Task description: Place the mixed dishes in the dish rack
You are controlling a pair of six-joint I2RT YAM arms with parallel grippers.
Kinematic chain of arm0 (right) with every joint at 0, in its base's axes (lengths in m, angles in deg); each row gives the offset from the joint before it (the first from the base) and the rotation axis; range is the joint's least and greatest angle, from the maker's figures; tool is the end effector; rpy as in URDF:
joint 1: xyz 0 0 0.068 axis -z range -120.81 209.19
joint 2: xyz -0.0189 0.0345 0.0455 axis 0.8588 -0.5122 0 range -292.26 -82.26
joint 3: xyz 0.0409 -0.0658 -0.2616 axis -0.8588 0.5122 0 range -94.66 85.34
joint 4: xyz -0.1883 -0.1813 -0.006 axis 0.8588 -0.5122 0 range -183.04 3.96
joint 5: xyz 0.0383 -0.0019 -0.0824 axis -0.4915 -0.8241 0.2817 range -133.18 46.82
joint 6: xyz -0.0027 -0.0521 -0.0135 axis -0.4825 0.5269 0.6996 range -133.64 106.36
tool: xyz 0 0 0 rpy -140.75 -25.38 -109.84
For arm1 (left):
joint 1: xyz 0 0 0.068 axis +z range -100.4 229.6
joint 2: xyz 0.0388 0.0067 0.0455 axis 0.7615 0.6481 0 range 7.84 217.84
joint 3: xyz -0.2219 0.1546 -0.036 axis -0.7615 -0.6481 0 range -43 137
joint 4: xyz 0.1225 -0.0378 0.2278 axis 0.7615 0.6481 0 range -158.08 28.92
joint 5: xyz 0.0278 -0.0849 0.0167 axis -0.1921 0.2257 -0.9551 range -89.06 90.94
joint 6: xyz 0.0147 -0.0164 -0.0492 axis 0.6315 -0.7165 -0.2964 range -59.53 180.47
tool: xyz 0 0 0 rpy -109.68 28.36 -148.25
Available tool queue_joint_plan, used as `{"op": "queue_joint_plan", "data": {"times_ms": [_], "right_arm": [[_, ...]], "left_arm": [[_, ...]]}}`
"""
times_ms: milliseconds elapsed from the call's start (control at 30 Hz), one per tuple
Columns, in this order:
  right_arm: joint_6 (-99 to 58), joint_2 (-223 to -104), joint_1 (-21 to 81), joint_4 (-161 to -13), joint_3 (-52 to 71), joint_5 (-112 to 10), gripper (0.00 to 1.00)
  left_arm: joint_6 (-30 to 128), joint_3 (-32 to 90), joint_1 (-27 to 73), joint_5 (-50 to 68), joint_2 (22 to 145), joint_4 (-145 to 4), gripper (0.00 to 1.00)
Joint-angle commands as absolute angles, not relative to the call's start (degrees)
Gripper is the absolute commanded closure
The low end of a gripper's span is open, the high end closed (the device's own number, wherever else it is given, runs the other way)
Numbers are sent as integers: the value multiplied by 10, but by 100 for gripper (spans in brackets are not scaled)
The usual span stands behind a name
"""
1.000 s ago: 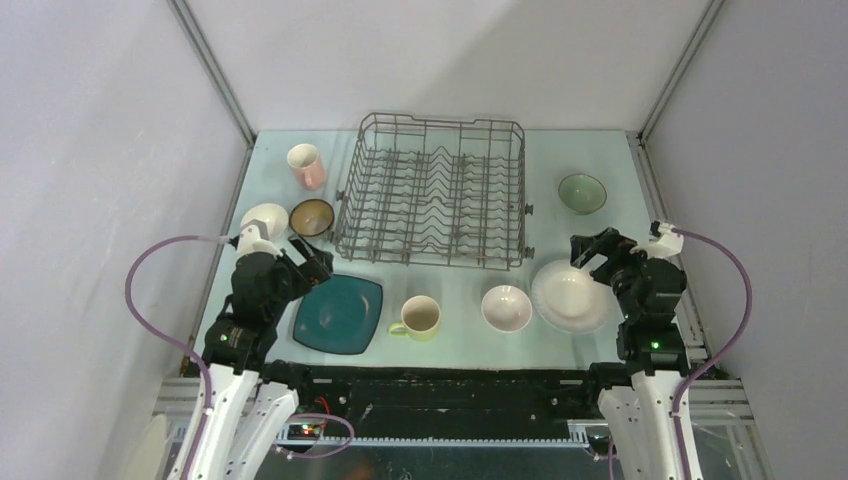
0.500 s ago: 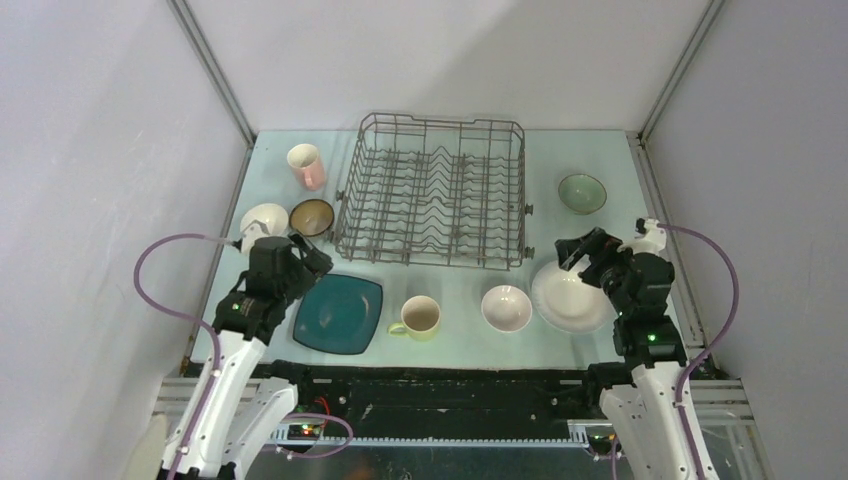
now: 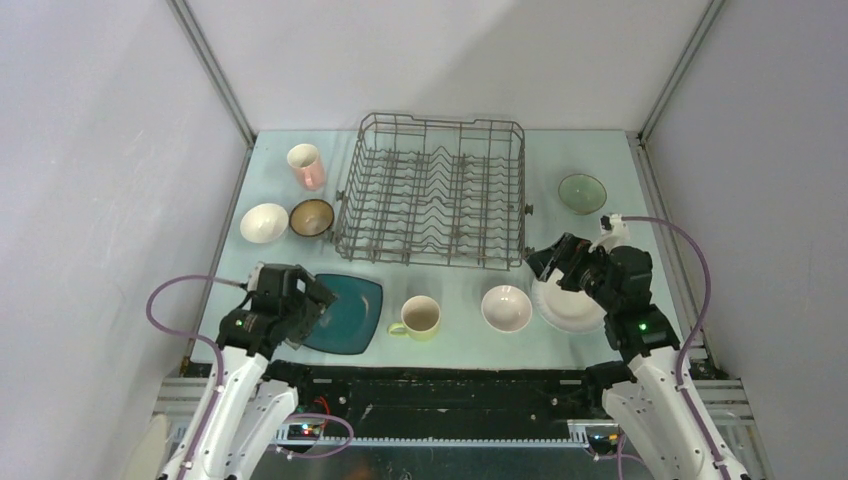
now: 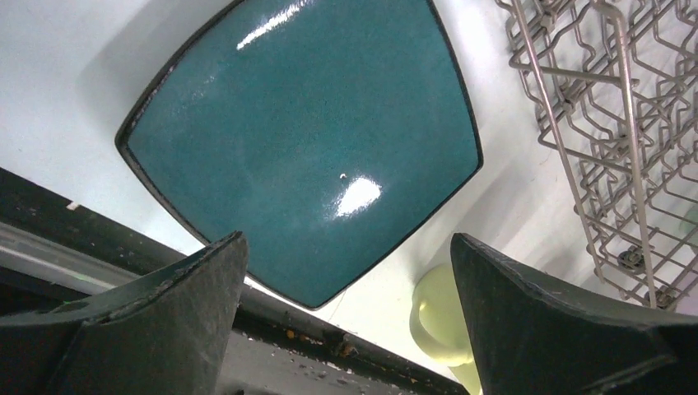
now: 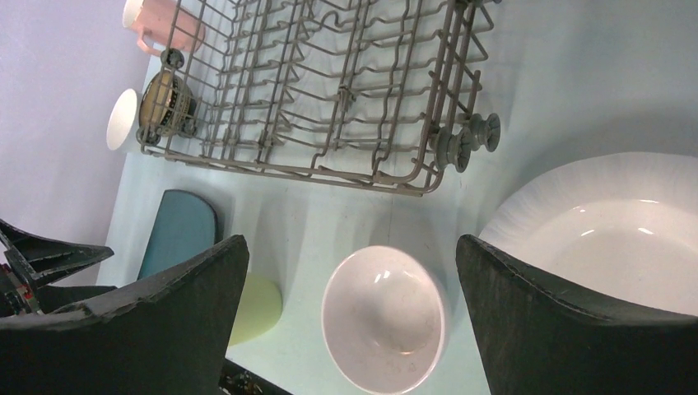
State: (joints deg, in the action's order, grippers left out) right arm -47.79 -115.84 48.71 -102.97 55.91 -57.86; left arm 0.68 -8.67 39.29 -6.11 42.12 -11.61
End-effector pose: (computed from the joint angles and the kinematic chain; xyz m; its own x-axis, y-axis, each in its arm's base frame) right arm 0.1457 0.0362 0.2627 -0.5220 0.4557 -0.7210 -0.1395 0.7884 0.5992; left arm 0.1063 -0.0149 0.2313 -0.5082 -0.7793 -0.3668 -0.6526 0.6263 -0.4265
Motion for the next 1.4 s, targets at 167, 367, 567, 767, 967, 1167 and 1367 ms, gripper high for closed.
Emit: {"op": "queue_joint_plan", "data": {"times_ms": [167, 367, 567, 767, 967, 1167, 1367], "right_arm": [[-479, -1159, 476, -1008, 542, -585, 0], [-470, -1166, 477, -1008, 542, -591, 0], [-475, -1173, 476, -1000, 542, -594, 0], [-481, -1185, 475, -990, 542, -603, 0], [-482, -1185, 473, -988, 542, -604, 0], [-484, -1187, 472, -986, 542, -608, 0], [-468, -1188, 471, -989, 536, -625, 0]], "left_arm": [[-47, -159, 396, 2, 468, -151, 2], [-45, -207, 394, 48, 526, -236, 5], [-80, -243, 362, 72, 550, -311, 8], [-95, -256, 344, 82, 601, -390, 8], [-90, -241, 311, 83, 664, -437, 8], [-79, -222, 290, 101, 710, -493, 9], [-48, -212, 289, 100, 745, -570, 14]]}}
